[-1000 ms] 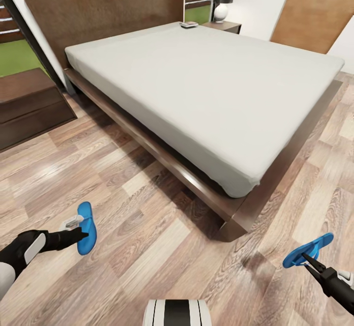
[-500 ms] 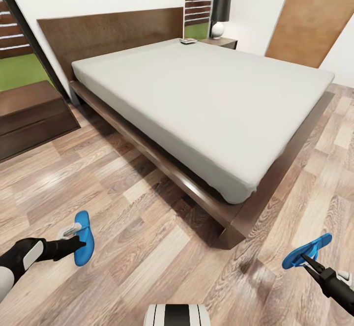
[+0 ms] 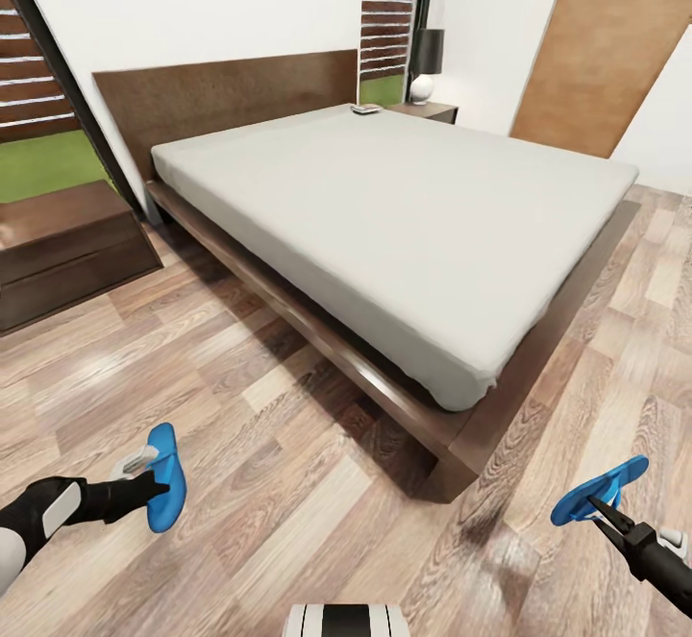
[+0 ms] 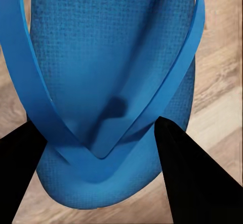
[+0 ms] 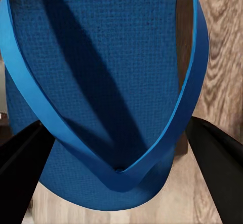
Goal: In the bedroom, move the book from the bed onto either nightstand, and place the two sandals side by side next to the bed.
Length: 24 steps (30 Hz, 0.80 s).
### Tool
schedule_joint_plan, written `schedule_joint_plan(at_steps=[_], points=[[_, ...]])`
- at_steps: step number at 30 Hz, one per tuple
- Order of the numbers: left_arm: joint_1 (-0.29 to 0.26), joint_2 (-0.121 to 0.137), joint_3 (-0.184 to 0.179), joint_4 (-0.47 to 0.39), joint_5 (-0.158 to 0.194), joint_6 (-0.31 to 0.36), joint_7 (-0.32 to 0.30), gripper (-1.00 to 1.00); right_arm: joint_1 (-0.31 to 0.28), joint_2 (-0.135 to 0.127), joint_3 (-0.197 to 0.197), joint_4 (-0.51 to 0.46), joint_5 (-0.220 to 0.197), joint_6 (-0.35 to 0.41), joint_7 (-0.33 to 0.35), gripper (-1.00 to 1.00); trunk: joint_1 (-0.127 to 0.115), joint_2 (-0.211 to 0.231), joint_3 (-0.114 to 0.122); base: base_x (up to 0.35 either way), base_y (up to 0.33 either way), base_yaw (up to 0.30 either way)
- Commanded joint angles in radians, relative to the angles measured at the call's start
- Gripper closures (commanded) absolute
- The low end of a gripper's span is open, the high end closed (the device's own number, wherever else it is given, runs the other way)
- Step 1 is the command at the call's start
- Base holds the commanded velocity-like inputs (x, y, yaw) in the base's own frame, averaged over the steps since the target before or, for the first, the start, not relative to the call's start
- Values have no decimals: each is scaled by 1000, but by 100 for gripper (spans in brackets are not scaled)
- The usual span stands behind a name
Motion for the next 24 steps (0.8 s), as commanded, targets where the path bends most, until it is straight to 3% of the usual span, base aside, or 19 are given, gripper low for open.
schedule_joint_plan(at_steps=[1, 8, 11, 14, 20, 24], points=[[2, 1, -9, 5, 8, 5, -18, 100, 0, 0, -5, 0, 1, 11, 3, 100, -1, 0, 3, 0, 0, 0], [6, 7, -8, 55, 7, -1, -90, 100, 0, 1, -4, 0, 2, 11, 1, 100, -4, 2, 30, 0, 0, 0], [6, 8, -7, 104, 7, -30, -164, 100, 0, 17, -3, -1, 1, 11, -15, 100, -5, 2, 42, 0, 0, 0], [6, 11, -6, 167, 7, -92, -303, 100, 0, 31, -2, -5, -1, 8, -41, 100, -6, 3, 54, 0, 0, 0], [11, 16, -7, 196, 12, -135, -447, 100, 0, 42, -2, -9, -2, 7, -81, 100, -9, 4, 77, 0, 0, 0], [19, 14, -7, 201, 54, -145, -541, 100, 0, 44, -2, -10, -3, 7, -90, 100, -11, 5, 92, 0, 0, 0]])
